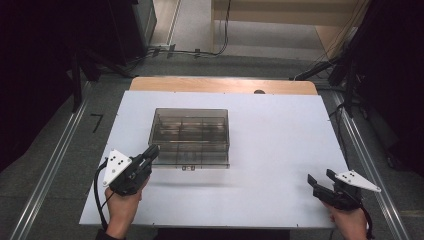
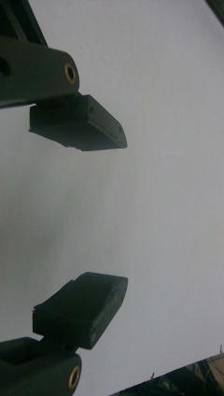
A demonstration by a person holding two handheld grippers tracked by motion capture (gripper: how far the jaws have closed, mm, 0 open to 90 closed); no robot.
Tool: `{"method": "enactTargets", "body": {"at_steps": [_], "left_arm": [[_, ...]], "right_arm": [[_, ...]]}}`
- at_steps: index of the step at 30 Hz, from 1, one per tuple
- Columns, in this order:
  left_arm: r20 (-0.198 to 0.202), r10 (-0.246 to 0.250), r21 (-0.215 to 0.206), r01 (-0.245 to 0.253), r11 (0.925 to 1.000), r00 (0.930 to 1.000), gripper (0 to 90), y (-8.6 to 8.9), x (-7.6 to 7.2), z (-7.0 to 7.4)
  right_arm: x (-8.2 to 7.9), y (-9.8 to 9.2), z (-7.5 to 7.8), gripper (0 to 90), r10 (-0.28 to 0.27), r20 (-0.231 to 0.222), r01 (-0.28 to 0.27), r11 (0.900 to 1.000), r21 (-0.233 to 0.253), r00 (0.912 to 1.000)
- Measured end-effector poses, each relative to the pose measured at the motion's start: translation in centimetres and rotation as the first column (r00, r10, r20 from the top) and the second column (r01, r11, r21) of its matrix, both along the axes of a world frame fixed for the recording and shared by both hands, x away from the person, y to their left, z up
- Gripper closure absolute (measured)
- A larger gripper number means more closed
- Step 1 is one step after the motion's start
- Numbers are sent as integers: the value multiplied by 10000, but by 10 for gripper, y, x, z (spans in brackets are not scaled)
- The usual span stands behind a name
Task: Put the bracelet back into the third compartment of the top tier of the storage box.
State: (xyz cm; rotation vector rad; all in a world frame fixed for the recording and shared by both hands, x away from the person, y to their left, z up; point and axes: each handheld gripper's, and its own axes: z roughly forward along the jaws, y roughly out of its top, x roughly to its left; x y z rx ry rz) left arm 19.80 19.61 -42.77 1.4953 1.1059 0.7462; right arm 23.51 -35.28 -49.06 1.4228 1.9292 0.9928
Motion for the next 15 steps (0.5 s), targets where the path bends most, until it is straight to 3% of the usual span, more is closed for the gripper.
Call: {"method": "enactTargets", "body": {"at_steps": [15], "left_arm": [[3,-348,12,348,9994,9994,847,-14,4,1]], "right_arm": [[0,0,0,265,16,0,-16,10000,0,10000]]}}
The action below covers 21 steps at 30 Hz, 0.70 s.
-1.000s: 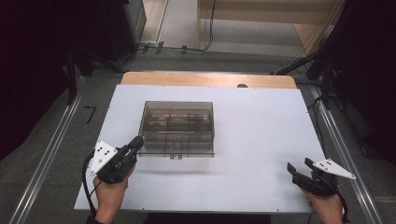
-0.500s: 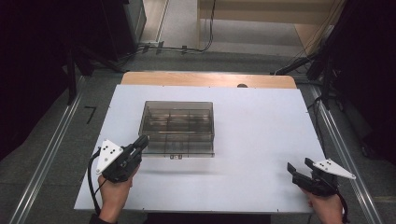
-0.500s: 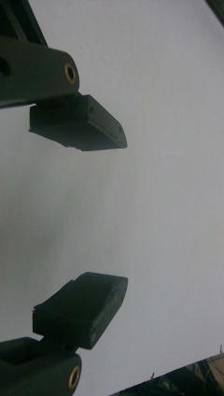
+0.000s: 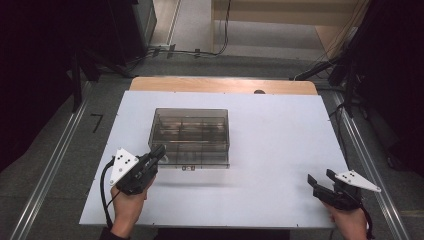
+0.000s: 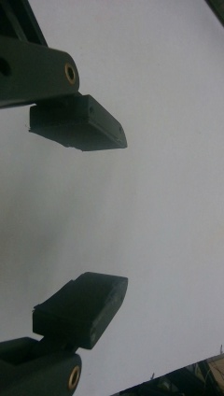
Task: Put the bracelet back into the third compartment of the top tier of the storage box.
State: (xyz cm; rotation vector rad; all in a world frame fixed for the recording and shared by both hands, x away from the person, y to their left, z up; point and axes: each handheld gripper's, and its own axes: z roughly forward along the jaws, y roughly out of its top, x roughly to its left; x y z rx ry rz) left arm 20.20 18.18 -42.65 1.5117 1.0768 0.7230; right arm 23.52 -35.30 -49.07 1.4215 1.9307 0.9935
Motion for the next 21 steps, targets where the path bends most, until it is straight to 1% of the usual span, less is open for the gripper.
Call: {"method": "enactTargets", "body": {"at_steps": [6,10,21], "left_arm": [[-22,-167,59,167,9998,9999,847,-7,3,0],[-2,-243,10,243,9997,9997,848,-11,4,1],[-40,-409,44,410,9992,9992,848,-18,7,0]], "right_arm": [[0,0,0,265,9,27,-9,10000,1,10000],[0,0,0,265,18,17,-18,10000,-55,10000],[-1,0,0,265,18,33,-17,10000,-54,10000]]}}
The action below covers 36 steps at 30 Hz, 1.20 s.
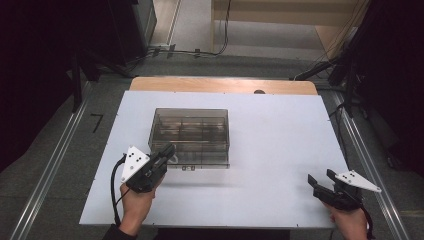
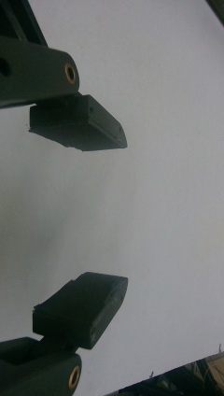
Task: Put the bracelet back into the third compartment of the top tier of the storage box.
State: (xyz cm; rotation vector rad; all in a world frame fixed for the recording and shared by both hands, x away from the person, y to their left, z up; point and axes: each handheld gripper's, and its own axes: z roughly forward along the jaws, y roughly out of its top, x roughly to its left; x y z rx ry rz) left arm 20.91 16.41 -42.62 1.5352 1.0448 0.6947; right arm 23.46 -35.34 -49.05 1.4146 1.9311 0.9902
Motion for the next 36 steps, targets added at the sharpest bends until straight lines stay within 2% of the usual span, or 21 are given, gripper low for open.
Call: {"method": "enactTargets", "body": {"at_steps": [14,36], "left_arm": [[-30,-92,-2,92,10000,10000,848,-6,5,0],[-12,-559,-100,558,9984,9984,848,-24,12,4]], "right_arm": [[0,0,0,265,18,11,-18,10000,0,10000],[0,-1,0,265,34,16,-34,10000,-8,10000]]}}
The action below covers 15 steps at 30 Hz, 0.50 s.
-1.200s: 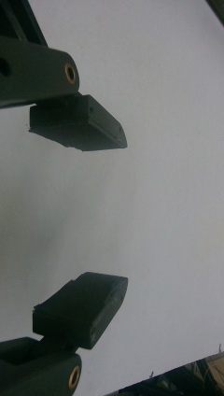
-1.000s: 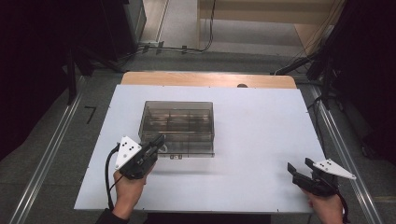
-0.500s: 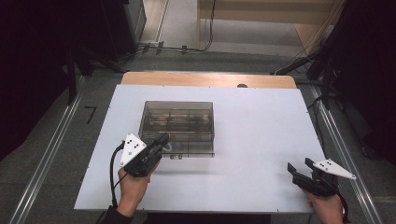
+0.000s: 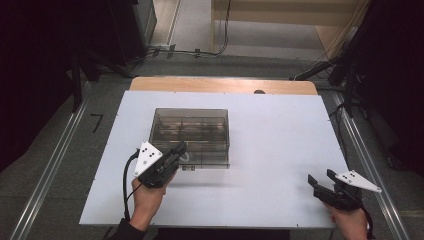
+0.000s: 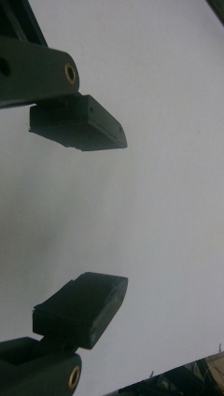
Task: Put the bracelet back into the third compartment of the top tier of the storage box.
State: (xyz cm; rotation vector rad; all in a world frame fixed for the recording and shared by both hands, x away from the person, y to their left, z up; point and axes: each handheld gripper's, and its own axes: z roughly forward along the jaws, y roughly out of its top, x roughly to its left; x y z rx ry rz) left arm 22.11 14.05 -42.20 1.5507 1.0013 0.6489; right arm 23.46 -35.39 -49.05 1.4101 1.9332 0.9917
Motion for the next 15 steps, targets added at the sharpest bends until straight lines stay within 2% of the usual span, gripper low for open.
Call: {"method": "enactTargets", "body": {"at_steps": [15], "left_arm": [[9,-283,-46,283,9996,9996,848,-11,5,2]], "right_arm": [[0,0,0,265,-17,-25,17,10000,-2,10000]]}}
